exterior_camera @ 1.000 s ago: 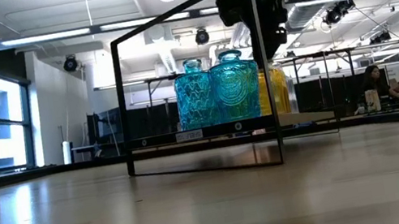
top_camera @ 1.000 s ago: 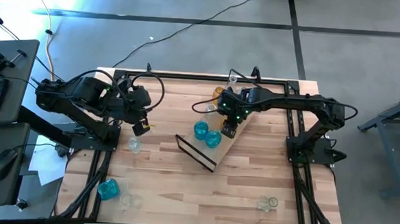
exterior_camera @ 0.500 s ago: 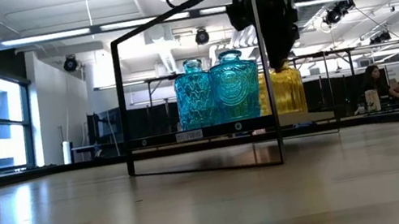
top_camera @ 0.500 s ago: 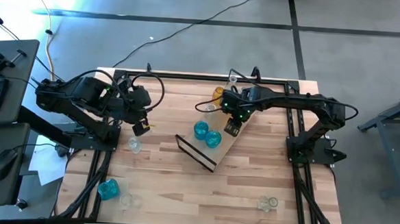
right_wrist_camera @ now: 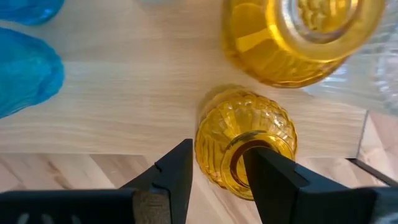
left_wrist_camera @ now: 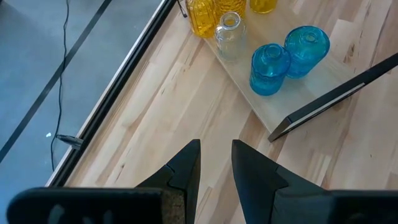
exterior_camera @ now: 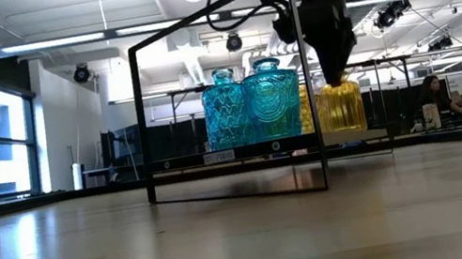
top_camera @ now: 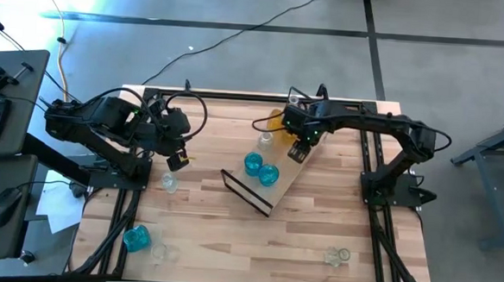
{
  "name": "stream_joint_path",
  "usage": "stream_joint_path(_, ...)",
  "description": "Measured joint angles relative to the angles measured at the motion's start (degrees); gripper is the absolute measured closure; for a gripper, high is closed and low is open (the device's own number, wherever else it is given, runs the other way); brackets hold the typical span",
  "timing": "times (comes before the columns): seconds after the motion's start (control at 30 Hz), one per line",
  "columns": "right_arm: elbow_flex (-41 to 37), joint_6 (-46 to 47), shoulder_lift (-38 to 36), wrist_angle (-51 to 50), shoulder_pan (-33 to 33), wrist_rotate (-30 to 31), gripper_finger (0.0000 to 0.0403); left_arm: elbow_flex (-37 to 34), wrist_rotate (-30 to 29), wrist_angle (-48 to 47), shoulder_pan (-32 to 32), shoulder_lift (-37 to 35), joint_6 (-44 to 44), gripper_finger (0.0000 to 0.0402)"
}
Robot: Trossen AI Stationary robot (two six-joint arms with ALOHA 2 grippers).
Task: Sort vases onto shelf
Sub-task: Put the yellow vase on the shelf and align with the other yellow vase
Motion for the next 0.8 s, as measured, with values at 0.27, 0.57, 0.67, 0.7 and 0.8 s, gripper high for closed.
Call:
stream_joint_path(0.27,0.0,-1.0,0.0,0.0,-2.2,0.3,0.0263,0.0,0.0,0.0,0.0,0.0,-0.1,0.0321)
stream_joint_path(0.57,0.0,-1.5,0.0,0.0,-2.3,0.4,0.0263,0.0,0.0,0.0,0.0,0.0,-0.5,0.0321)
stream_joint_path(0.67,-0.1,-0.2,-0.7,0.0,-2.3,0.5,0.0263,0.0,0.0,0.0,0.0,0.0,-0.5,0.0321)
stream_joint_path(0.7,-0.2,0.1,-1.1,0.0,-2.3,0.7,0.0263,0.0,0.0,0.0,0.0,0.0,-0.5,0.0321)
stream_joint_path(0.8,-0.3,0.4,-2.9,0.0,-2.4,1.5,0.0263,0.0,0.0,0.0,0.0,0.0,-0.5,0.0321)
